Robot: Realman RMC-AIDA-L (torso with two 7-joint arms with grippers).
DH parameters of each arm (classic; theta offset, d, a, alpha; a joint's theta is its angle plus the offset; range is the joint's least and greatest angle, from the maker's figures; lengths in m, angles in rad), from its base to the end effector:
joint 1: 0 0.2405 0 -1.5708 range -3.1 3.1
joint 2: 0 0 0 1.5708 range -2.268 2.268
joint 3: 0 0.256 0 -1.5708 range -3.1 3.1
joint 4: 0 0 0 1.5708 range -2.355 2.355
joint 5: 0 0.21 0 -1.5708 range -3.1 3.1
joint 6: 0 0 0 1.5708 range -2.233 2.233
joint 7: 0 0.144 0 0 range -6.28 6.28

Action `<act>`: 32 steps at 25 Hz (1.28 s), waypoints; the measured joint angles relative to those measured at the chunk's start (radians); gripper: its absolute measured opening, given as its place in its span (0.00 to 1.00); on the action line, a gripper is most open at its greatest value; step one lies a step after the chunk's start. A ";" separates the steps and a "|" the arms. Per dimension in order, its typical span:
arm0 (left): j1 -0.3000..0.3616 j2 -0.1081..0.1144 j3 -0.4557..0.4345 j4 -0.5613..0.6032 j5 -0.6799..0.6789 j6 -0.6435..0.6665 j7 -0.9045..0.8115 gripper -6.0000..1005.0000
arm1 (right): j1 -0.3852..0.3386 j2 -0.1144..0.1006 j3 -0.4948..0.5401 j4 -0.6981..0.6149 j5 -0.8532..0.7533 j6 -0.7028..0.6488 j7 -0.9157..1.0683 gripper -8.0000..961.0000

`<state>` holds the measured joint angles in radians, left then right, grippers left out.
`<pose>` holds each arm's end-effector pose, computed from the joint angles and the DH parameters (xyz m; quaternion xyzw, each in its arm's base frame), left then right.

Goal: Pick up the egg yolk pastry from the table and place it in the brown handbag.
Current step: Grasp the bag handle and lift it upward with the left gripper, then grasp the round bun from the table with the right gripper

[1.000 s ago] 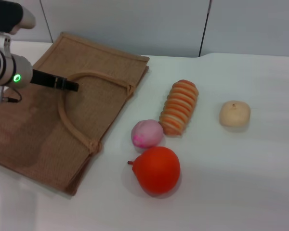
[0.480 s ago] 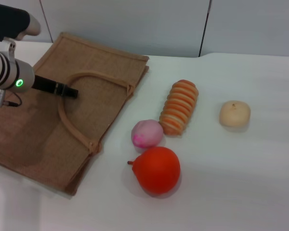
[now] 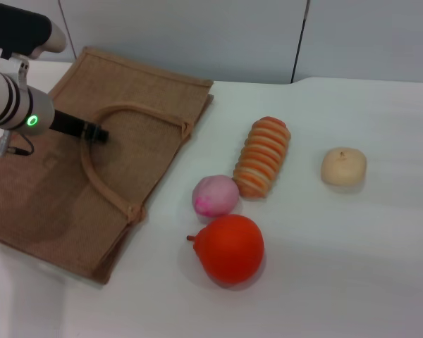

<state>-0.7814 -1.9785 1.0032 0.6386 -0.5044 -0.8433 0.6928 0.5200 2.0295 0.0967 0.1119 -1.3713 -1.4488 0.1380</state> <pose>-0.2842 0.4480 0.0318 -0.8135 -0.4391 0.0655 0.3757 0.3147 0.3405 0.0402 -0.6200 0.1546 0.3737 0.6723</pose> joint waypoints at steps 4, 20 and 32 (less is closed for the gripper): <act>0.000 0.000 -0.001 0.002 0.000 -0.006 -0.002 0.42 | 0.000 0.000 0.000 0.000 0.000 0.001 0.000 0.93; 0.076 -0.054 -0.001 0.168 -0.065 0.015 0.018 0.13 | -0.011 -0.001 -0.009 0.000 0.008 -0.002 0.000 0.93; 0.241 -0.039 -0.181 0.102 -0.965 -0.275 0.699 0.12 | 0.033 -0.006 -0.309 -0.115 -0.001 0.033 0.205 0.93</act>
<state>-0.5408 -2.0173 0.8221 0.7405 -1.4692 -1.1181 1.3915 0.5531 2.0233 -0.2119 -0.0028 -1.3721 -1.4153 0.3428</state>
